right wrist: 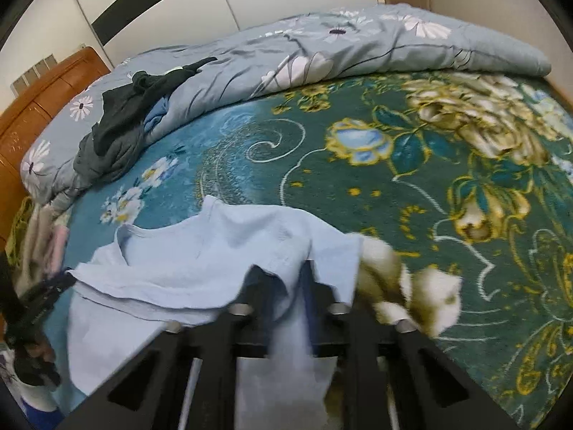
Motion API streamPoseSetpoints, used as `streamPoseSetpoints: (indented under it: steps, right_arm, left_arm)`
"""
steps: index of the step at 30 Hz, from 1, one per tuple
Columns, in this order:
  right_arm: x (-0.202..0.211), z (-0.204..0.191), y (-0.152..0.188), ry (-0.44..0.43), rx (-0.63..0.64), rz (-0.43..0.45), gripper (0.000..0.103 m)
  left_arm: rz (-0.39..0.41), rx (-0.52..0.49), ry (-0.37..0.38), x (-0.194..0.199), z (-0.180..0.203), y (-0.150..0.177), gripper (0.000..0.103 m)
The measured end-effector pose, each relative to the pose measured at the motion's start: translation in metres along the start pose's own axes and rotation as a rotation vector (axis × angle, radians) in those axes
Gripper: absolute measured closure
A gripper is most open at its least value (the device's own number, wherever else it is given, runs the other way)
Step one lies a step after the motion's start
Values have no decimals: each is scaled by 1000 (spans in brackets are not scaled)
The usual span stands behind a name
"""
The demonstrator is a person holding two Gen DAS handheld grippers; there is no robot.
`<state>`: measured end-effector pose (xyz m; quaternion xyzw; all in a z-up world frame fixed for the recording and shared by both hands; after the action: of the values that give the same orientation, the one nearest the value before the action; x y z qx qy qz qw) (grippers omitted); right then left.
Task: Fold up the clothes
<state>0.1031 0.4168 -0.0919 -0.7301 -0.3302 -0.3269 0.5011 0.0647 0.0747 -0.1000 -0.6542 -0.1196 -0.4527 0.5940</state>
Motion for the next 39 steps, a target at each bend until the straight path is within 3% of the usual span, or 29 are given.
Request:
streamPoseSetpoints:
  steps: [6, 10, 14, 19, 21, 22, 23, 25, 28, 33, 36, 39]
  right_arm:
    - [0, 2, -29, -72, -93, 20, 102]
    - [-21, 11, -47, -88, -188, -28, 102]
    - [-50, 21, -42, -68, -259, -104, 101]
    - [-58, 24, -36, -59, -273, -127, 101]
    - [-53, 23, -37, -65, -268, -121, 101]
    - [-49, 21, -39, -74, -262, -112, 95]
    - [-42, 19, -41, -91, -253, -96, 84]
    - [-30, 17, -45, -110, -237, -61, 64]
    - [-10, 16, -48, -85, -192, -1, 63]
    - [-10, 0, -27, -36, -57, -30, 63]
    - [-27, -20, -11, -25, 43, -79, 63]
    - [-43, -34, -3, -11, 110, -106, 63]
  left_arm:
    - [9, 82, 67, -10, -12, -20, 99]
    - [-26, 190, 128, -35, -26, -31, 99]
    - [-71, 291, 177, -57, -35, -30, 99]
    - [-105, 339, 222, -62, -35, -26, 97]
    - [-79, 344, 234, -53, -35, -29, 88]
    - [-64, 349, 236, -47, -37, -31, 72]
    - [-46, 352, 239, -41, -39, -33, 53]
    - [-4, 352, 247, -26, -41, -36, 46]
    - [21, 302, 202, -10, -40, -35, 46]
    - [-25, 48, 104, -9, -4, -23, 46]
    - [-60, -58, 115, -23, 24, -21, 46]
    - [-81, -66, 139, -39, 33, -26, 46]
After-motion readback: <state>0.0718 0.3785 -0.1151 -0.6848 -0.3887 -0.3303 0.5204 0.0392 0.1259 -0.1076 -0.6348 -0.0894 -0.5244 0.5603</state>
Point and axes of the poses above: each gripper's, at about its wrist camera, not at the fingertips, and x roughly against the way its jaws point, z to its right, y to its underside, the point moved 9 cm from there along -x, roughly the way its jaws point, and after that the axes turned 2 degrees about -x, right-handed, at the moved point
